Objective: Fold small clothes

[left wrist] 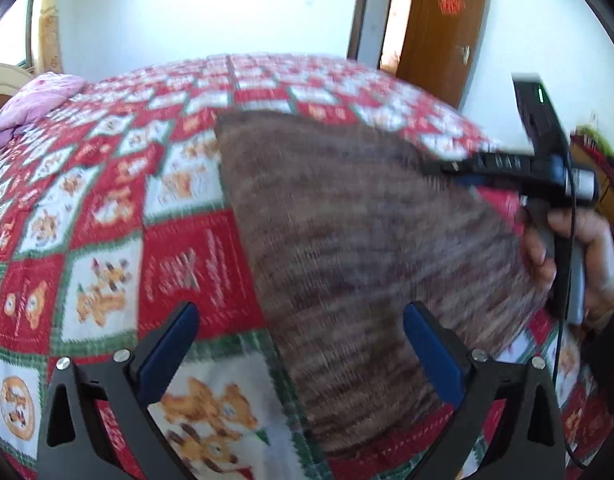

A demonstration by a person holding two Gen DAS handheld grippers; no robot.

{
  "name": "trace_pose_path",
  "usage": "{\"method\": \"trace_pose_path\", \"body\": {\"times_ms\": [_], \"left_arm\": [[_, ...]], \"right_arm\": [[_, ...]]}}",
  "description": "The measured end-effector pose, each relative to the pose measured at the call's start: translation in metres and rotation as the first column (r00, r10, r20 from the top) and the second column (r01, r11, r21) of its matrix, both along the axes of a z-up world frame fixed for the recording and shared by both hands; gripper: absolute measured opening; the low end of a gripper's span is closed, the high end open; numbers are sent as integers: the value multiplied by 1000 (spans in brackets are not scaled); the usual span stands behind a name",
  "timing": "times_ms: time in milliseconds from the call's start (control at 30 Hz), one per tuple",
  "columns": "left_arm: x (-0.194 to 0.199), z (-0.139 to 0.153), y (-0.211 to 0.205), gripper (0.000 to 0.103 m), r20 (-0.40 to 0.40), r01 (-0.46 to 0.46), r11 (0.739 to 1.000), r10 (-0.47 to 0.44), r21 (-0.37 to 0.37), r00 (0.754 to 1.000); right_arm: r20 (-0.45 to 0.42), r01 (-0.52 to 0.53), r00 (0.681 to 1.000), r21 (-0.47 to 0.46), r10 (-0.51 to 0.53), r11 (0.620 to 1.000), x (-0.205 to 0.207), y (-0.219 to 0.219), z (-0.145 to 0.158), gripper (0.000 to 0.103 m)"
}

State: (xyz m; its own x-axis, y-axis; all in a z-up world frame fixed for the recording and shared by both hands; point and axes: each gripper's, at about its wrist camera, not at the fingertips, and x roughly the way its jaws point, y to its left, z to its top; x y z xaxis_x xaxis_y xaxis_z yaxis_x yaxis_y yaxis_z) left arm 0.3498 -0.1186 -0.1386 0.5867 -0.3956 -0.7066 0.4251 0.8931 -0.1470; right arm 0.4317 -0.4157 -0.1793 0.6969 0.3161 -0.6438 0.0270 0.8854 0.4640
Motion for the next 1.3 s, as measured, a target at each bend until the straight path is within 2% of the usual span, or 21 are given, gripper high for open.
{"method": "trace_pose_path", "body": {"times_ms": [133, 267, 300, 333, 533, 667, 800, 933, 1067, 1167, 1300], "left_arm": [[13, 1, 1, 103, -48, 0, 996, -5, -86, 999], [20, -9, -13, 101, -51, 23, 998, -26, -54, 998], [22, -14, -14, 96, -69, 30, 998, -34, -53, 997], [22, -16, -14, 95, -75, 33, 998, -37, -50, 996], [21, -18, -17, 95, -63, 46, 998, -49, -47, 997], [19, -20, -22, 95, -56, 61, 998, -63, -32, 996], [21, -21, -25, 95, -61, 66, 998, -67, -11, 996], [20, -22, -25, 95, -60, 66, 998, -66, -3, 996], [20, -22, -25, 94, -59, 66, 998, -66, -1, 996], [20, -22, -26, 93, -60, 68, 998, -68, -1, 996], [17, -19, -28, 81, -60, 94, 996, -94, -1, 994]], "right_arm": [[-6, -13, 1000, 95, 13, 995, 14, -9, 0, 52], [-40, -23, 999, 175, 30, 984, 38, -7, -9, 52], [-54, -23, 998, 173, 32, 985, 44, -5, -13, 52], [-62, -25, 997, 168, 36, 985, 48, -4, -15, 52], [-53, -107, 991, 210, 121, 972, 63, 11, -22, 52], [-56, -118, 990, 183, 130, 976, 67, 16, -25, 48], [-52, -127, 989, 200, 140, 972, 70, 18, -27, 31], [-36, -155, 986, 123, 161, 980, 69, 33, -24, 30], [-39, -147, 987, 166, 156, 975, 71, 26, -30, 30], [-44, -147, 987, 162, 156, 976, 71, 27, -31, 30], [-66, -135, 988, 67, 140, 989, 72, 39, -23, 29]]}}
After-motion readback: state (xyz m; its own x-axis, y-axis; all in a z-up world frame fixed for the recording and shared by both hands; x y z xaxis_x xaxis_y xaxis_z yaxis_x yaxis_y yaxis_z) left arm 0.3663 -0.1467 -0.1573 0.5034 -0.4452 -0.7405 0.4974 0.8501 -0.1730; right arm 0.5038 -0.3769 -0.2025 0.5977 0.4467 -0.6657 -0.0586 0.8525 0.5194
